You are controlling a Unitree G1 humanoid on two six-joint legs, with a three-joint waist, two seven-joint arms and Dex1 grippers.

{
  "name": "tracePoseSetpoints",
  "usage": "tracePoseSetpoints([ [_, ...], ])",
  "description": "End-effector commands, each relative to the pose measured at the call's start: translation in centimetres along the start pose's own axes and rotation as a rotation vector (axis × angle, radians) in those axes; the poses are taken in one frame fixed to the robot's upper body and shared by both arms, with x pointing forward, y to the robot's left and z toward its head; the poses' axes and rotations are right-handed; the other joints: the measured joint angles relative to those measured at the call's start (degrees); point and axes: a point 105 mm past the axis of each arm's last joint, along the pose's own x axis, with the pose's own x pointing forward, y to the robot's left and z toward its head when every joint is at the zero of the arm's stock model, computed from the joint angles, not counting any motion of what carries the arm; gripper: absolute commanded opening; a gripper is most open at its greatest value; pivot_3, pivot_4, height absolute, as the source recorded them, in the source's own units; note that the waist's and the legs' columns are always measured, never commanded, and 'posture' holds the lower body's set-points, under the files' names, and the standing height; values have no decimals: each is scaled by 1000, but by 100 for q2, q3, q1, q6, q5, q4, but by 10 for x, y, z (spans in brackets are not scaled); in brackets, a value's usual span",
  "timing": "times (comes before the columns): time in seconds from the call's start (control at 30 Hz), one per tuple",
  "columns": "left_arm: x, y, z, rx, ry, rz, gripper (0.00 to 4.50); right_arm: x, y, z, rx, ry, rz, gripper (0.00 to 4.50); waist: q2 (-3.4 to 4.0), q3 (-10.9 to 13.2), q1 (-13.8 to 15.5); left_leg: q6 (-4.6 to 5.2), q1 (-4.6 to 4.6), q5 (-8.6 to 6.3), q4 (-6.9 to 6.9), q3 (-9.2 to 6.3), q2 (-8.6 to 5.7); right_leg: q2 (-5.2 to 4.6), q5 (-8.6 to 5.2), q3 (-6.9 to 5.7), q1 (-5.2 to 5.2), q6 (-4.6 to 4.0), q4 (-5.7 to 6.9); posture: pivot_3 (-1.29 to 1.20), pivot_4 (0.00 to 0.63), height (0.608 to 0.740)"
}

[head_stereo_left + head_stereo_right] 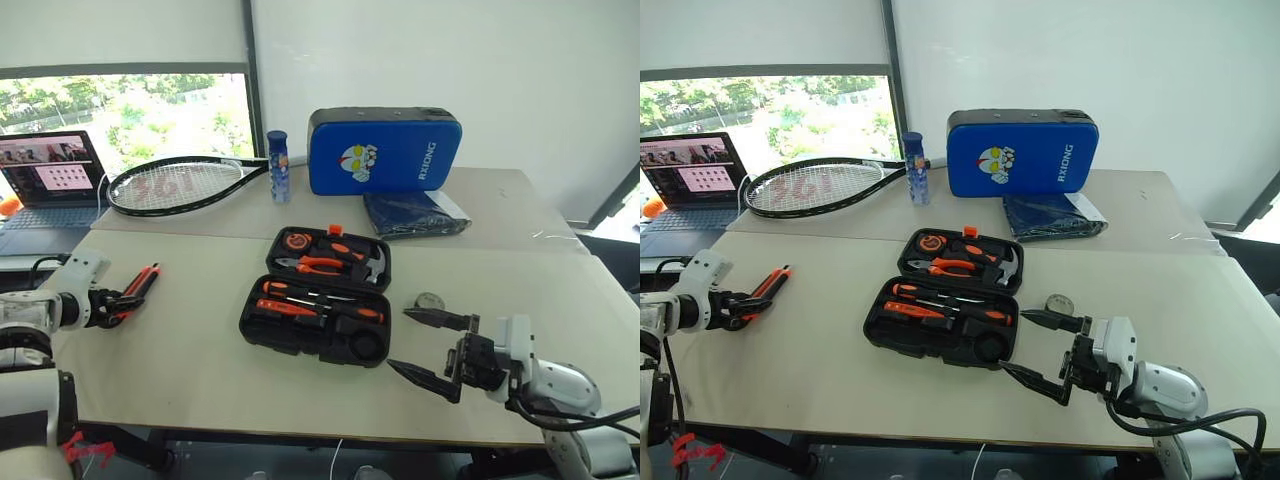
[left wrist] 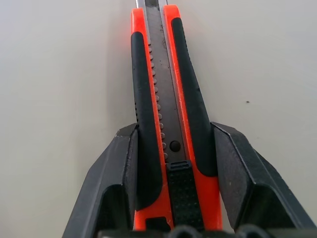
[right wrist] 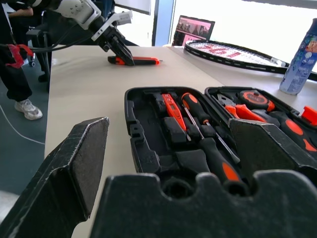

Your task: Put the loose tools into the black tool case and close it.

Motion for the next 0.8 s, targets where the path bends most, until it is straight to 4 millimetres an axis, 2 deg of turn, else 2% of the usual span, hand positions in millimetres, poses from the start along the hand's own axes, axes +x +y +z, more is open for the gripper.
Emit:
tracePoseSetpoints([
  [0.03,-11,-27,59,155,-271,-226,1725,-4,-1,12,-44,-16,-2,4500,-1,1,29,-1,-2,0,1,-1,0,0,0,-2,0,0,0,0,150,740],
  [0.13,-12,-63,78,306,-315,-478,1725,-9,-2,11,-45,3,-2,4500,-1,1,86,-1,-1,1,5,0,-2,-2,0,-2,4,0,0,0,150,740],
  [0.3,2,-125,84,629,-213,-747,1725,-18,-1,10,-34,32,3,4500,-1,1,113,-1,0,1,6,0,-3,-2,0,0,8,0,-1,0,150,740],
  [0.33,5,-143,84,697,-183,-809,1725,-20,0,9,-30,40,3,4500,-1,1,112,-1,0,1,6,-1,-2,-2,0,2,8,0,0,0,150,740],
  [0.47,18,-199,83,858,-147,-995,1725,-25,3,7,-24,60,-10,4500,0,1,112,0,0,1,6,-2,-2,-1,0,5,7,0,0,0,150,740],
  [0.53,23,-221,79,902,-132,-1062,1725,-25,6,6,-19,61,-18,4500,0,1,112,0,2,1,9,-1,-4,-2,0,7,9,1,0,0,150,740],
  [0.67,34,-239,71,953,-74,-1093,1725,-23,11,6,-12,57,-27,4500,0,0,30,1,3,2,10,0,-2,6,1,16,7,1,2,0,150,740],
  [0.8,48,-240,62,1017,-15,-1057,1725,-23,14,7,-12,52,-44,4500,4,-1,22,2,8,2,10,-1,-1,11,1,18,9,1,4,0,150,740],
])
